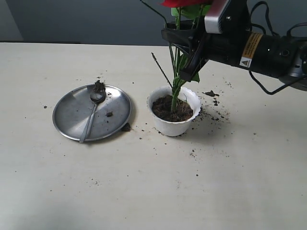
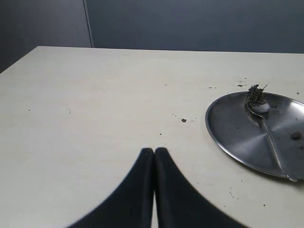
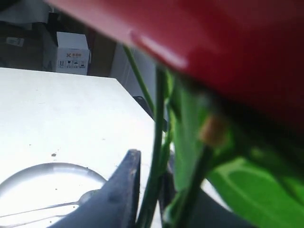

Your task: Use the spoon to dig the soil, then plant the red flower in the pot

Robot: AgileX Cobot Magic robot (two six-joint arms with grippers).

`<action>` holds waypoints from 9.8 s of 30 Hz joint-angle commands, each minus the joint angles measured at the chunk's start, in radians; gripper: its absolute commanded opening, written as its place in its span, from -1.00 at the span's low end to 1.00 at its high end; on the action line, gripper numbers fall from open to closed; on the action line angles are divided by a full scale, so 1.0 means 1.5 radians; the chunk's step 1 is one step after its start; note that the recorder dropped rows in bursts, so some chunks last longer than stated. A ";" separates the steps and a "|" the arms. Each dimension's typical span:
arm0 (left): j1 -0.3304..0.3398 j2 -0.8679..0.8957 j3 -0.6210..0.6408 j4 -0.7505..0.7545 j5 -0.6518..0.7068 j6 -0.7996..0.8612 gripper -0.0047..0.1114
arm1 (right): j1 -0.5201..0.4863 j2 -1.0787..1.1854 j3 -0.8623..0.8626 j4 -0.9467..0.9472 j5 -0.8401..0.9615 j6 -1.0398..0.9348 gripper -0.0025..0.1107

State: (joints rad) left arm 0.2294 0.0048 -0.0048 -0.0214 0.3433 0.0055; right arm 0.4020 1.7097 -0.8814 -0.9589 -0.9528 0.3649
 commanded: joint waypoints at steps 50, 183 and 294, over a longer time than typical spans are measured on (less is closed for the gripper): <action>-0.002 -0.003 0.003 0.000 -0.006 0.000 -0.91 | -0.005 0.117 -0.029 -0.008 -0.037 -0.023 -0.97; -0.002 -0.003 0.003 0.000 -0.006 0.000 -0.91 | -0.003 0.182 0.040 -0.056 0.083 0.071 -0.28; -0.002 -0.003 0.003 0.000 -0.006 0.000 -0.91 | -0.003 0.054 0.040 -0.060 0.078 0.143 0.48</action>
State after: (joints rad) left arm 0.2294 0.0048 -0.0048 -0.0214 0.3433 0.0055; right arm 0.4020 1.8003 -0.8286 -1.0469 -0.8436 0.5773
